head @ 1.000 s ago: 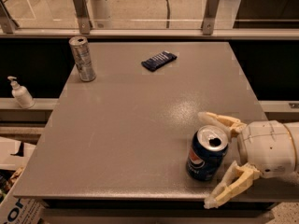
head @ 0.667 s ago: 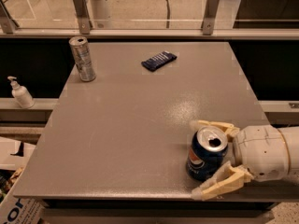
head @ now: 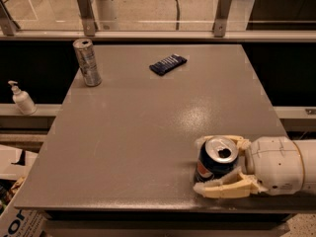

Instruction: Move pepsi can near redbull can

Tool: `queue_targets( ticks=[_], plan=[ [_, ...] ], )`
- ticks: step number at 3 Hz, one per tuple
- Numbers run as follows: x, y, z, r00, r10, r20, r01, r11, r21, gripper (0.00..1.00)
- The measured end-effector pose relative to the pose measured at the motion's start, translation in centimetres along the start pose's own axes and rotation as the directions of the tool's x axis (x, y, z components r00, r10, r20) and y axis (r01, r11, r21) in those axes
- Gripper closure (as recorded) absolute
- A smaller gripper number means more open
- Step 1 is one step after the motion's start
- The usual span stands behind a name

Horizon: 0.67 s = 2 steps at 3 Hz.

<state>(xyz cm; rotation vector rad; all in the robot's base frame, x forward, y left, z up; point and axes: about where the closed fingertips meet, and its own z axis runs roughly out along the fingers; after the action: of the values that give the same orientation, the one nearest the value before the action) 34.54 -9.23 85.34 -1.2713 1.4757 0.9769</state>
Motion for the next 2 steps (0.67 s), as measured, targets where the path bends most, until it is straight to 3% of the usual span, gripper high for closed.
queue_targets(
  ticks=[1,2],
  plan=[
    [-0.6,-0.9,-0.5,0.998,0.039,0.044,-0.041,0.9987,0.030,0.87],
    [-2.3,-3.0,-1.1,0.994,0.070,0.081,-0.075,0.9954,0.061,1.00]
  ],
)
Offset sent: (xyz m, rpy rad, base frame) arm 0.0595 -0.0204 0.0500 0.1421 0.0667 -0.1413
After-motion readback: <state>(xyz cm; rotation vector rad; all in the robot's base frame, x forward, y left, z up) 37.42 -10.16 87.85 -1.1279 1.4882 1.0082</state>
